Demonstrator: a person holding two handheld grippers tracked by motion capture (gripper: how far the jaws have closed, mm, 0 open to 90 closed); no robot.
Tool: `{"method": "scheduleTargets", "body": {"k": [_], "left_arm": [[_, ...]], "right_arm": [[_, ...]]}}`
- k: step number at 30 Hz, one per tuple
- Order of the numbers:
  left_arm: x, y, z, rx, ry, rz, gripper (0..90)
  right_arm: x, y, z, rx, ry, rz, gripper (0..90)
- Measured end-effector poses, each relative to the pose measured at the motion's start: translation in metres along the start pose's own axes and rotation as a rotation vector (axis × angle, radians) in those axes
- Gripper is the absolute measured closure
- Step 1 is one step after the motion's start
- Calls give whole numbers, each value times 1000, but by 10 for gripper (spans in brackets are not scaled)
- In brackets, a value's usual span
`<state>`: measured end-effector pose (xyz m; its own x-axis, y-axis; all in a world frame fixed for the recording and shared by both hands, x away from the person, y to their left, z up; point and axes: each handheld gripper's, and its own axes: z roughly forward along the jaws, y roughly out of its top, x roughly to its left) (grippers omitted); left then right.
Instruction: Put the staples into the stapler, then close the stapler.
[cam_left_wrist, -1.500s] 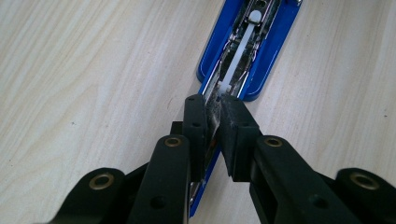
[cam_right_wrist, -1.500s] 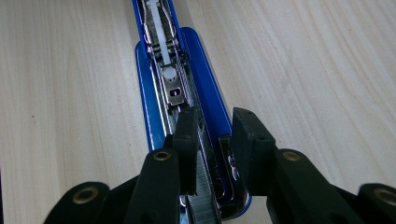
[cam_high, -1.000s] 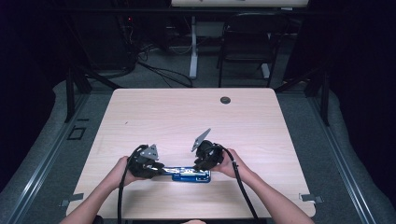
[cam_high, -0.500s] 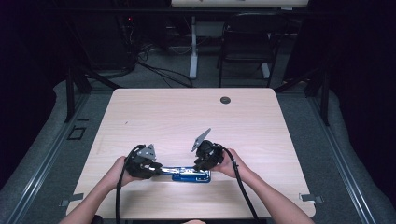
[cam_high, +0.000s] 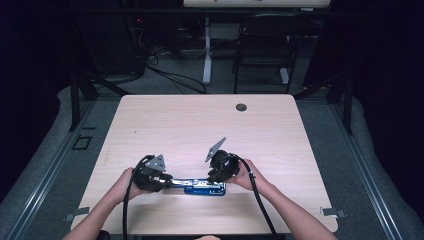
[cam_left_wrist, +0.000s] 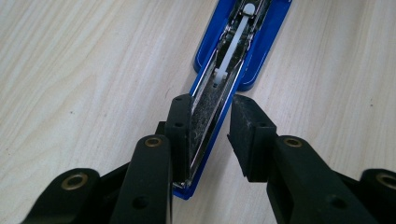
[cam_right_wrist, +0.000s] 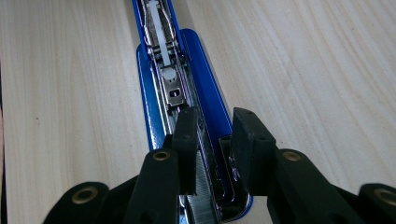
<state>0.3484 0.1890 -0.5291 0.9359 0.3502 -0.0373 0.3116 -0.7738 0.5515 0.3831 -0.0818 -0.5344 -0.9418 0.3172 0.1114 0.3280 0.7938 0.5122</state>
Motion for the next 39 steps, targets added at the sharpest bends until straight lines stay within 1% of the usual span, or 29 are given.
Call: {"method": "scheduleTargets", "body": {"k": [7,9,11,13,15,21,23,24,26,28,29,34,35,36,38,39], "left_arm": [[0,0,0,2,-2,4,693],[0,0,0,2,-2,6,691],[0,0,0,1,-2,7,690],[0,-1,0,0,-2,10,683],[0,-1,-1,-7,-4,15,675],[-2,-1,-1,-3,1,33,664],[-2,-1,-2,-3,4,34,658],[-2,-1,-2,-6,5,33,657],[-2,-1,-3,-9,15,38,650],[-2,-1,-4,-14,17,35,642],[-1,-1,-4,-11,21,36,628],[2,-3,-1,13,39,33,607],[2,-4,0,17,42,27,581],[4,-4,1,23,38,24,581],[6,-5,4,42,37,15,541],[8,-6,5,48,26,11,541]], "right_arm": [[0,1,0,-6,8,9,717],[1,2,0,-29,17,20,719],[3,5,-1,-45,9,18,736],[5,8,-3,-66,22,18,753],[9,10,-3,-76,29,10,770],[7,9,2,-57,38,15,770],[7,7,3,-59,35,23,772],[7,7,4,-50,36,19,772],[7,7,4,-49,38,19,771],[8,7,5,-48,36,16,771],[8,8,6,-39,39,10,772],[8,9,8,-37,41,5,772],[8,9,8,-39,43,8,773],[8,9,9,-37,42,8,773],[7,8,8,-31,43,9,776],[7,8,8,-31,43,9,776]]}}
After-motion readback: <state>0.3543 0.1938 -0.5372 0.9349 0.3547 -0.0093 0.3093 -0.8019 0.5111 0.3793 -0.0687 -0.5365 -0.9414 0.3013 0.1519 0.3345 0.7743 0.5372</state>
